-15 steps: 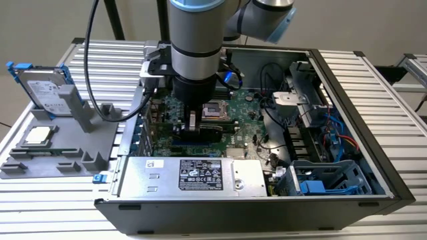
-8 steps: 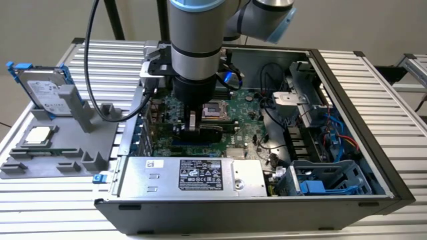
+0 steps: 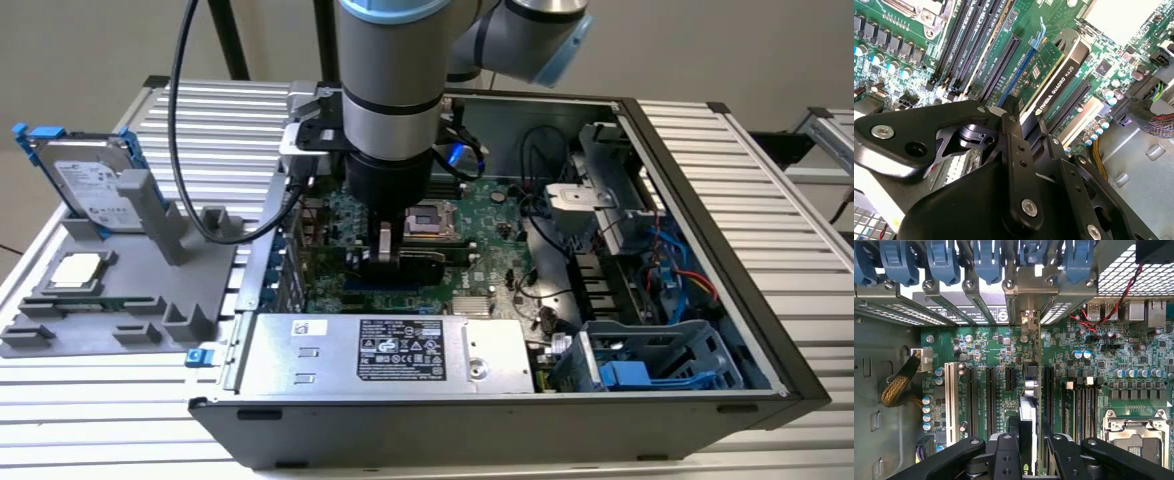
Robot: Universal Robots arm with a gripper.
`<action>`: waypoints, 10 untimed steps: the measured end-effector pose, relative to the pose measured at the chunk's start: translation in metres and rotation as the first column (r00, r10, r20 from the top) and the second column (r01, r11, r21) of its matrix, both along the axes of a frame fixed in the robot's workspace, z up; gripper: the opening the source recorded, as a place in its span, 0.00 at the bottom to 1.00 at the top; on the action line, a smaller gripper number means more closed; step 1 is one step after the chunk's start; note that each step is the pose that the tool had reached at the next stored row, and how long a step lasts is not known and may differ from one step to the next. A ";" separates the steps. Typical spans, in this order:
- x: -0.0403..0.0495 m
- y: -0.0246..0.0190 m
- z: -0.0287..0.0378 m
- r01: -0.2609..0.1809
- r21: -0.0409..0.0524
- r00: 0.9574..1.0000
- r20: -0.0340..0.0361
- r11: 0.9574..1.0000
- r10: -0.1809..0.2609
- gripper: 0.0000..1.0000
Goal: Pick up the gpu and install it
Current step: 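Press down on the gpu until it lock into place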
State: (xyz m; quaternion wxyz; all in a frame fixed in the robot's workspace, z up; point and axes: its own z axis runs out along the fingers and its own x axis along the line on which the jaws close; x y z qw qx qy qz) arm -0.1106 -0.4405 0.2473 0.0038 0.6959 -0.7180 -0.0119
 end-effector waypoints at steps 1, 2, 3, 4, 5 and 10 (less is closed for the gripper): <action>0.0000 -0.0002 -0.0001 0.000 0.000 1.000 0.000 1.000 0.000 0.00; 0.0000 -0.0005 -0.0001 0.000 0.000 1.000 0.000 1.000 0.000 0.00; 0.0001 -0.0010 -0.0004 0.000 0.001 1.000 0.001 1.000 0.000 0.00; 0.0000 -0.0014 -0.0004 0.000 0.001 1.000 0.001 1.000 0.000 0.00; 0.0000 -0.0016 -0.0003 0.000 0.001 1.000 0.000 1.000 0.000 0.00; 0.0000 -0.0020 -0.0001 0.000 0.000 1.000 0.000 1.000 0.000 0.00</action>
